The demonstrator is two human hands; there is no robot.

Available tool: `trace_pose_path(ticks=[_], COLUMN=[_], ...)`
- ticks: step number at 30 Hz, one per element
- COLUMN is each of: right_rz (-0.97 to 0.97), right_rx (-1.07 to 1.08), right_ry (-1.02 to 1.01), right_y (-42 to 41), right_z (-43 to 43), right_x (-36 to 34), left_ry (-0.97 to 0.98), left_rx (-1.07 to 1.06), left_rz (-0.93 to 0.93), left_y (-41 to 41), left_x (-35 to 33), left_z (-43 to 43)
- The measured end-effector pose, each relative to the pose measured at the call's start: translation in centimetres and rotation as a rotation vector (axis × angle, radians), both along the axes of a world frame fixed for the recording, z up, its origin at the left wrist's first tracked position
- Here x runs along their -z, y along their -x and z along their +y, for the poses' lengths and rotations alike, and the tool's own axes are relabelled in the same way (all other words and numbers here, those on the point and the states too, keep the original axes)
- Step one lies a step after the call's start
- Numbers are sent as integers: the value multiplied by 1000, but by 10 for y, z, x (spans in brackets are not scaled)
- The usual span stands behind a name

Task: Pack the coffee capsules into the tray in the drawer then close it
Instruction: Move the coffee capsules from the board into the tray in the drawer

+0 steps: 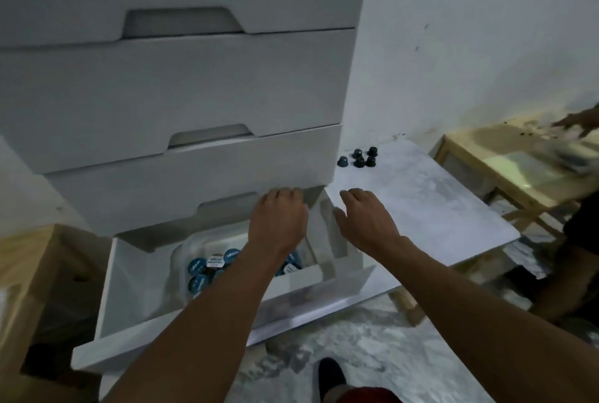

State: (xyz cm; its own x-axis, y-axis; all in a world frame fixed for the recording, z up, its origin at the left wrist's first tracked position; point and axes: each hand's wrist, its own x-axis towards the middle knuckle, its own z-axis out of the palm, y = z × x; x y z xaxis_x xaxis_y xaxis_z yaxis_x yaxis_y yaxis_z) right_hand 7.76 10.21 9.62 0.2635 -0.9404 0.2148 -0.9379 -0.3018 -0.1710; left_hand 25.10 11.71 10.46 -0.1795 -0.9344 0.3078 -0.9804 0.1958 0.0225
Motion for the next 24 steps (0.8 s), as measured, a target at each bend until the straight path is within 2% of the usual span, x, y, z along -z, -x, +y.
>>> trace_pose_path(ticks=[7, 12, 17, 24], right_rz=[-30, -72, -70, -72], right_rx=[137, 190, 180, 84], right_ry=[65, 44, 33, -25], right_y=[50, 85, 126, 194], right_z=[0, -12, -41, -123], right_x=[-19, -24, -16, 3], left_ry=[132, 171, 191, 130], left_rx=[200, 263, 237, 76], left_rz=[152, 126, 83, 99], left_y=[50, 85, 124, 187], left_x=[-16, -11, -1, 26], left_z=[-14, -35, -68, -142])
